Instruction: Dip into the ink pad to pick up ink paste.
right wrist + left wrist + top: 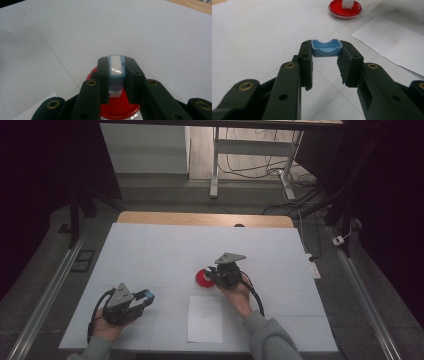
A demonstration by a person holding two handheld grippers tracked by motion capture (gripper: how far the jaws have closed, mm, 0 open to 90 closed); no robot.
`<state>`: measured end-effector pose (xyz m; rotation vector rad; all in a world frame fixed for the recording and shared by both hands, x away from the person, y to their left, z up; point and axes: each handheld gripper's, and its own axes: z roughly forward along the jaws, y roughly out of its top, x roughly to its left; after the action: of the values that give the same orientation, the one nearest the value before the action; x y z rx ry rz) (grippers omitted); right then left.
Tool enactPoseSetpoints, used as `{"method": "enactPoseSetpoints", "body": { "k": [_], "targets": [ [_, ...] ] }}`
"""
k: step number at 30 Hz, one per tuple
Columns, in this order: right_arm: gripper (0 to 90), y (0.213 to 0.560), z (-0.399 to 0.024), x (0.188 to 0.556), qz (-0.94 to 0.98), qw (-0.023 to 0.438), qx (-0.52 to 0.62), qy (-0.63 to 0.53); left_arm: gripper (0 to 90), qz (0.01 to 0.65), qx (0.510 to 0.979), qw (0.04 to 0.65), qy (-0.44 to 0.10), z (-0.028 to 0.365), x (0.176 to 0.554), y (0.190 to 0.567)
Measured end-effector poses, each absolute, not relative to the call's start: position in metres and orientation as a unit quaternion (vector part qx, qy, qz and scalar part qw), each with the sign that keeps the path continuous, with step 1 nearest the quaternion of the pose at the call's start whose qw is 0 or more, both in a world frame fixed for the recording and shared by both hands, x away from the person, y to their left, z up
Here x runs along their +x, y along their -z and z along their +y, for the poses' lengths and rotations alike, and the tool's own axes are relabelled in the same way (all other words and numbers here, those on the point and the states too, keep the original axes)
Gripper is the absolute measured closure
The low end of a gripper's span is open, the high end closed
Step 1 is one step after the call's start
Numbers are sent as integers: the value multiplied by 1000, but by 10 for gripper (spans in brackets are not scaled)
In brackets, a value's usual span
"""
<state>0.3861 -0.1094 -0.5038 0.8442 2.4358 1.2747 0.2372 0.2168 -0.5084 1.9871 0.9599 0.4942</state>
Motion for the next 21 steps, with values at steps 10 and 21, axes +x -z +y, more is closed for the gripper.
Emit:
{"method": "enactPoseSetpoints", "body": {
  "k": [10, 21],
  "targets": [
    [753, 495, -112, 383, 831, 142, 288, -455, 655, 385, 794, 427, -198, 217, 237, 508],
    [753, 491, -117, 383, 827, 145, 291, -459, 655, 385, 795, 425, -198, 217, 238, 509]
  ]
}}
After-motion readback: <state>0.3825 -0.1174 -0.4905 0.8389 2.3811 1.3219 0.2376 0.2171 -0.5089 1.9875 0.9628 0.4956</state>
